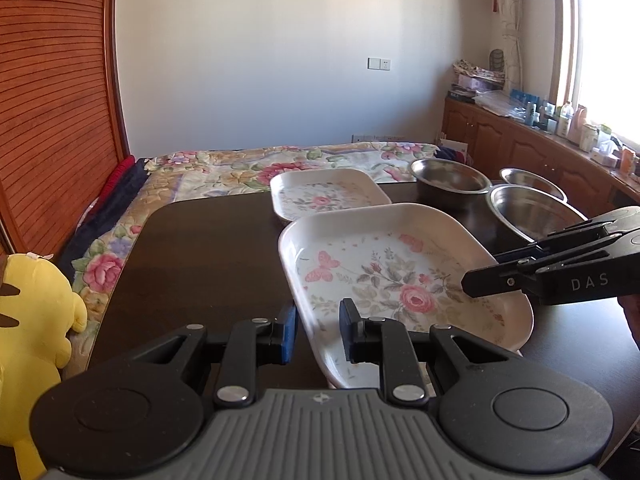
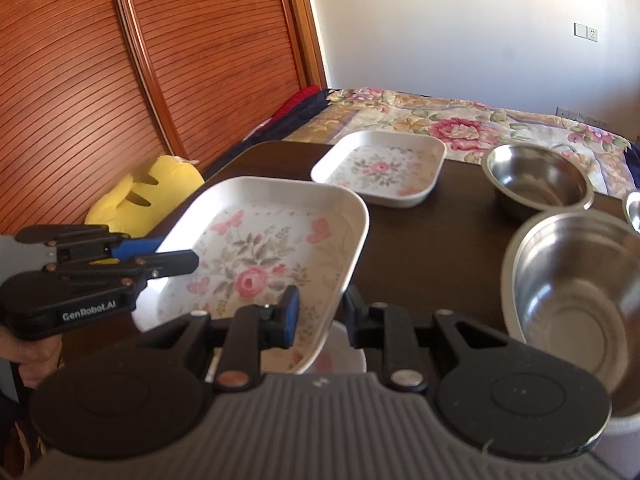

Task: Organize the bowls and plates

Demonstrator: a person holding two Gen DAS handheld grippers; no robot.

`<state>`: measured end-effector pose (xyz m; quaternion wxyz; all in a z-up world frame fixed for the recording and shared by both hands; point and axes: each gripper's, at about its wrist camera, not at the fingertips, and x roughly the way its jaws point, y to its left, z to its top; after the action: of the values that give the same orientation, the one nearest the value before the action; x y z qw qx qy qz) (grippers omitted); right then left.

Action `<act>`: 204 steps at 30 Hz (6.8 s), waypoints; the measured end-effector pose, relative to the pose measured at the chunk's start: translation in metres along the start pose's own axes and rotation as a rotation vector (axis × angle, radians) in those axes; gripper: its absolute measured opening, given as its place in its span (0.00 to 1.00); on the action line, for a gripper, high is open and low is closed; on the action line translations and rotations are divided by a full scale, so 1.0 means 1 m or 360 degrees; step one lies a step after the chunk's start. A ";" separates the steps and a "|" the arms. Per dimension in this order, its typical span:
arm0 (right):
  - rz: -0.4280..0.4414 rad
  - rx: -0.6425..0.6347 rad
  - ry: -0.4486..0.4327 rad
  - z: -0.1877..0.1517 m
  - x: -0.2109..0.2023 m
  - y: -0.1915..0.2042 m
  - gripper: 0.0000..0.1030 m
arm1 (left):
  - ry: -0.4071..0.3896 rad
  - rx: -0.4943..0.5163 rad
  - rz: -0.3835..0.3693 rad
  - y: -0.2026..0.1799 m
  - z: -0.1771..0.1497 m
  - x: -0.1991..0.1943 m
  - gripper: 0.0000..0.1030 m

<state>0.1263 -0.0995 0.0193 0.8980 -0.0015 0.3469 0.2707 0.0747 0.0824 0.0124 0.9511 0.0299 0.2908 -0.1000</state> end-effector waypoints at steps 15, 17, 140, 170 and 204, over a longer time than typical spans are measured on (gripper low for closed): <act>0.0016 0.0001 -0.0004 -0.026 -0.022 0.002 0.25 | 0.0038 0.0001 -0.0042 -0.012 -0.015 -0.010 0.21; 0.0025 0.0006 0.0004 -0.028 -0.023 0.002 0.25 | 0.0043 0.0003 -0.0046 -0.012 -0.017 -0.011 0.21; -0.0186 -0.0079 0.0291 0.128 0.128 -0.075 0.45 | 0.0119 -0.0046 -0.0065 0.069 0.100 0.197 0.49; -0.0147 -0.0172 0.0432 0.127 0.147 -0.075 0.26 | 0.0153 -0.0110 -0.0123 0.073 0.097 0.215 0.22; -0.0030 -0.0141 0.0162 0.114 0.068 -0.062 0.18 | 0.0022 -0.0089 -0.0098 0.052 0.095 0.111 0.22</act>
<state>0.2688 -0.0982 0.0521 0.8807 -0.0581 0.3797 0.2770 0.2278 0.1035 0.0289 0.9460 -0.0049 0.3007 -0.1208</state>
